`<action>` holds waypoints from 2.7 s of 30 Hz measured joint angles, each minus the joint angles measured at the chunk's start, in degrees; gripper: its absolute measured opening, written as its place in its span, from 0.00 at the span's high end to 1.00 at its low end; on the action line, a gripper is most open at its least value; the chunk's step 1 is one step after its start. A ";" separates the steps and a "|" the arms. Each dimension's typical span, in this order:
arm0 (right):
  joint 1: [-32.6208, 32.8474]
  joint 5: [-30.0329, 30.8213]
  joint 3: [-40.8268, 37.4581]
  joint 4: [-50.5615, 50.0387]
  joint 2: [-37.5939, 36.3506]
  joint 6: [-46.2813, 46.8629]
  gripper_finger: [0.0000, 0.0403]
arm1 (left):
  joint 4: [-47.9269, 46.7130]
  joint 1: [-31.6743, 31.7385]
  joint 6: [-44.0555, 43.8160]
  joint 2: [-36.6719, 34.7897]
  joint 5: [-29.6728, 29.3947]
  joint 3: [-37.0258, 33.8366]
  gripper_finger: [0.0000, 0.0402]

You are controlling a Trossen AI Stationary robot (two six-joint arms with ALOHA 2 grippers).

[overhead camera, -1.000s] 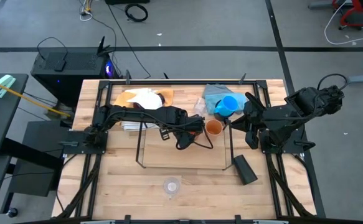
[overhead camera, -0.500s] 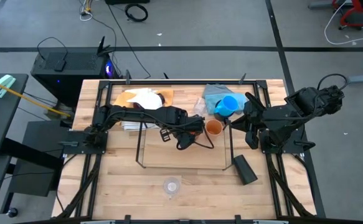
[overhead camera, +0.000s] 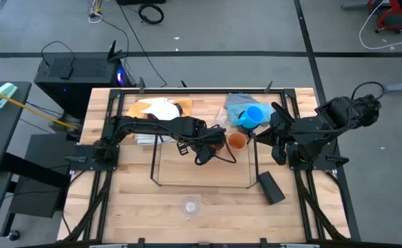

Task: Stack small to large cups/mugs on shelf
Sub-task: Put the blue mug on the shelf

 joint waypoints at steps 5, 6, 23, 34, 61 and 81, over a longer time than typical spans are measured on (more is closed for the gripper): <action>0.00 0.02 0.02 0.00 -0.01 -0.02 0.86 | -0.42 -0.07 -0.16 -1.08 -0.02 0.00 0.74; 0.00 0.02 0.02 0.00 -0.01 -0.02 0.86 | -0.14 -0.14 -0.18 -1.25 -0.10 0.00 0.75; -0.04 0.92 0.02 0.05 0.01 0.00 0.86 | 11.34 -0.14 -12.80 -17.40 -7.49 -0.04 0.76; -0.06 3.23 0.02 0.48 0.01 -0.70 0.86 | 65.26 5.02 -57.67 -33.34 47.30 -16.31 0.89; -0.05 3.75 0.02 0.55 0.00 -2.74 0.86 | 100.92 0.87 -77.97 -57.97 5.90 -74.42 0.98; 0.17 3.31 -3.48 1.41 -0.01 2.08 0.86 | 95.93 -0.09 -80.84 -73.20 2.98 -88.47 0.97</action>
